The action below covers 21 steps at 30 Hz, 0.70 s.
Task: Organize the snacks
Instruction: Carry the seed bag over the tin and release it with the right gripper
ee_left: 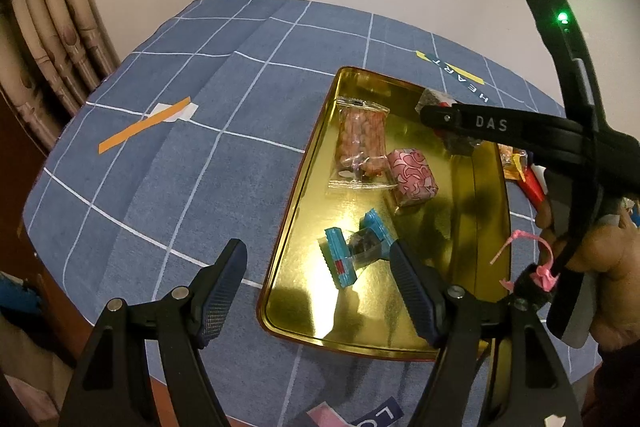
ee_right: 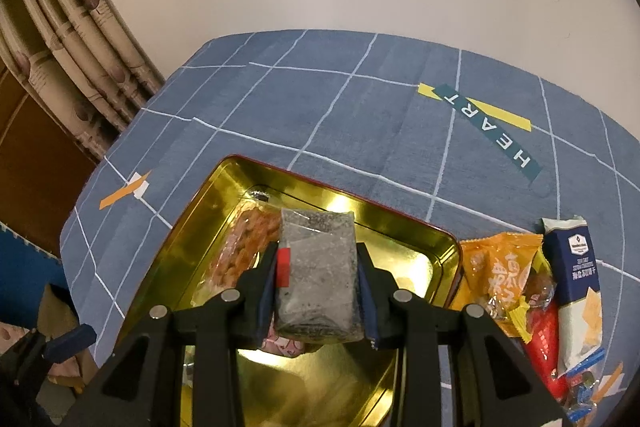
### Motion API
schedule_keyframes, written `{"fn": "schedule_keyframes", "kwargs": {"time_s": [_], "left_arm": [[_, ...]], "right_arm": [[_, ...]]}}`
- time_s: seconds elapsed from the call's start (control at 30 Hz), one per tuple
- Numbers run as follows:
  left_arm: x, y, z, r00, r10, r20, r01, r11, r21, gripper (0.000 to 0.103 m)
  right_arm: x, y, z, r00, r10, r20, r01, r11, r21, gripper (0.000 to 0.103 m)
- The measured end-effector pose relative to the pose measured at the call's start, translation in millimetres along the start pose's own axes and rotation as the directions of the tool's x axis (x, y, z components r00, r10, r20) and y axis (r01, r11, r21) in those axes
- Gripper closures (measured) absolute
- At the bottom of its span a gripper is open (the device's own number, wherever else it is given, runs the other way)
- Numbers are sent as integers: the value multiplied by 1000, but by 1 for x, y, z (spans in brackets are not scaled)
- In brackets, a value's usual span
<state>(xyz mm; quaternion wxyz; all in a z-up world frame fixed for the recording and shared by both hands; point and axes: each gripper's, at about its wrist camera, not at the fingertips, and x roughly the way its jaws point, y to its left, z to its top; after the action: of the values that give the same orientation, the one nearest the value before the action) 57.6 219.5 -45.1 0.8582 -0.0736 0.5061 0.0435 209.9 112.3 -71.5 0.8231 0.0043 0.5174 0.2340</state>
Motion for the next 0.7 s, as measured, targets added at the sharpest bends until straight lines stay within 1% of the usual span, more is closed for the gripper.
{"fn": "schedule_keyframes", "kwargs": {"time_s": [0.2,0.47,0.7], "left_arm": [[0,0,0,1000,-3,-2,3,1000,0,32],[2,-1,-1,1000,3,-3,-3,1000,9,32],[1,-3,-2,1000,5,-1,-5,1000,14,32]], "right_arm": [[8,-1,4,1000,-7,-7,7,1000,6,67],[13,0,5,1000,10,-4,-10,1000,27,67],[4,0,11,999,35,38,-37,999,37,66]]}}
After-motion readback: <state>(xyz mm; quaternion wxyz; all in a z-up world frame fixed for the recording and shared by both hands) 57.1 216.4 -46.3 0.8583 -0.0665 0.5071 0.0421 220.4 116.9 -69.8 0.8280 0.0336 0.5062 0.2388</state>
